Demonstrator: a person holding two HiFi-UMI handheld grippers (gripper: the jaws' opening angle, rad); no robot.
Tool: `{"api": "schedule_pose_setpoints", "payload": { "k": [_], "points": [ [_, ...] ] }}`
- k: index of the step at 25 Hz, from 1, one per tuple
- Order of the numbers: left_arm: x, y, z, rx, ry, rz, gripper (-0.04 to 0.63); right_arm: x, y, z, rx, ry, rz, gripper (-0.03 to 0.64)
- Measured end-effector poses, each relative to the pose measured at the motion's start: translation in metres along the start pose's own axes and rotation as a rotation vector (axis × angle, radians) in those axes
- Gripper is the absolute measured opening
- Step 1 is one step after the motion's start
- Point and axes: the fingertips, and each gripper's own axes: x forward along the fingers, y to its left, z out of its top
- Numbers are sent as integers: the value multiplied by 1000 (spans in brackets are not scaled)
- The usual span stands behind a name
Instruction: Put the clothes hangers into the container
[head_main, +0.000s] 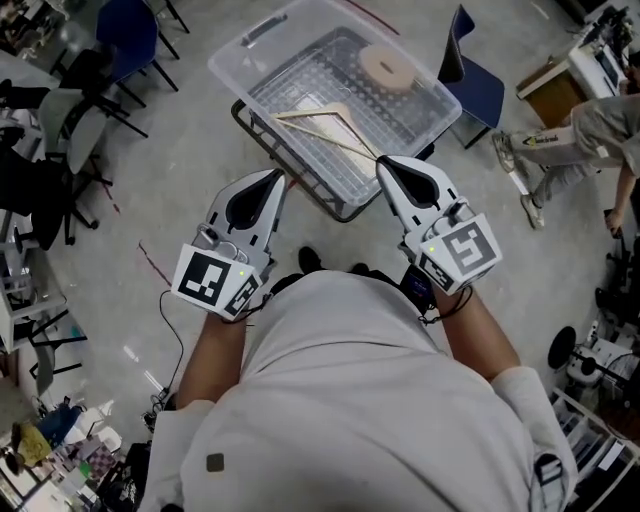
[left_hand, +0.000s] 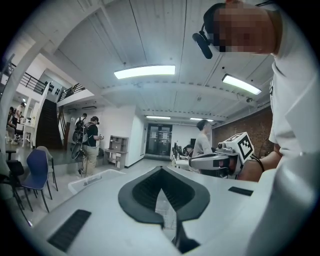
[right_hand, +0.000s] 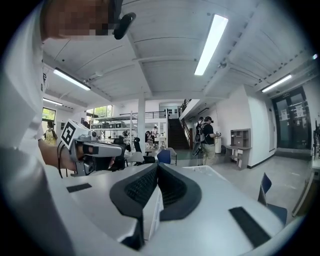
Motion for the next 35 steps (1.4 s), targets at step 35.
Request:
{"api": "schedule_pose_setpoints", "payload": {
  "k": [35],
  "points": [
    [-106, -112, -25, 3, 27, -52, 17, -112, 119, -23, -13, 3, 25, 20]
  ]
}}
